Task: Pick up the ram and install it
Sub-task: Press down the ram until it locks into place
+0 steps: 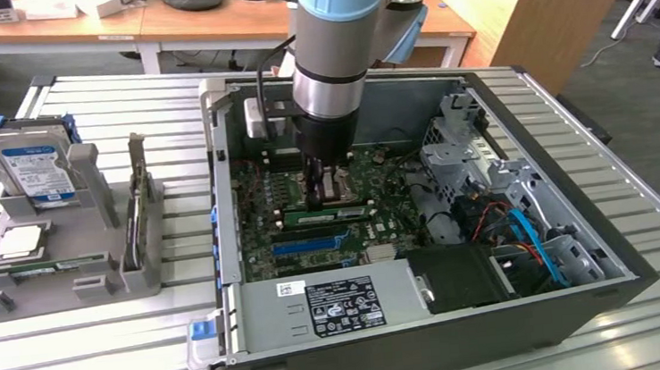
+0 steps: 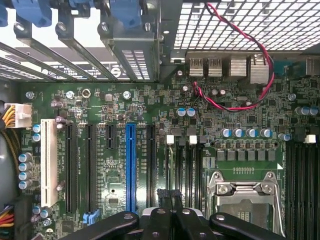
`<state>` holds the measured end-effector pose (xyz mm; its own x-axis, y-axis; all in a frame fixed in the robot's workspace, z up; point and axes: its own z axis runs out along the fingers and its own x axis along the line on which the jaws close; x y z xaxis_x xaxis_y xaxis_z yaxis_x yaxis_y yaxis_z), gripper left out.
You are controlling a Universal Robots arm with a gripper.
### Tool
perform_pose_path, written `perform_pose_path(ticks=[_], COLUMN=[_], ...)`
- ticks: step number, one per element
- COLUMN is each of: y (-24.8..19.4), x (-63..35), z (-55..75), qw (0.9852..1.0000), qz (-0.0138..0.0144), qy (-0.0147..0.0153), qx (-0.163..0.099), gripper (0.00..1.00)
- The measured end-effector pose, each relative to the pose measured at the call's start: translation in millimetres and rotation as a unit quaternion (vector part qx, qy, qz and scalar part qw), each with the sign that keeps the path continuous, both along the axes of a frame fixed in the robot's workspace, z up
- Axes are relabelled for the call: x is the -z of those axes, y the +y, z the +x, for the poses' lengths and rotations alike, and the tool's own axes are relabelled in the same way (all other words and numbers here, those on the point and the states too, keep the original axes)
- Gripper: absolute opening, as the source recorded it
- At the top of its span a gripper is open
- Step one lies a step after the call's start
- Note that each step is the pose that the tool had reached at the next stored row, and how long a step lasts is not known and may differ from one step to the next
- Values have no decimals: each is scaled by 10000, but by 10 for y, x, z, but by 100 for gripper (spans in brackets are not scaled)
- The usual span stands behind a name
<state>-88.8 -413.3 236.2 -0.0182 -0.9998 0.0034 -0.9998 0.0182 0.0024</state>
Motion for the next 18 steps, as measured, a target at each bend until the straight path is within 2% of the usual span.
perform_pose_path(ticks=[3, 6, 18], y=[0, 21, 24], x=[0, 3, 32], z=[0, 0, 0], qw=[10000, 10000, 10000], qz=[0, 1, 1], qy=[0, -1, -1], qx=[0, 0, 0], gripper=[11, 11, 11])
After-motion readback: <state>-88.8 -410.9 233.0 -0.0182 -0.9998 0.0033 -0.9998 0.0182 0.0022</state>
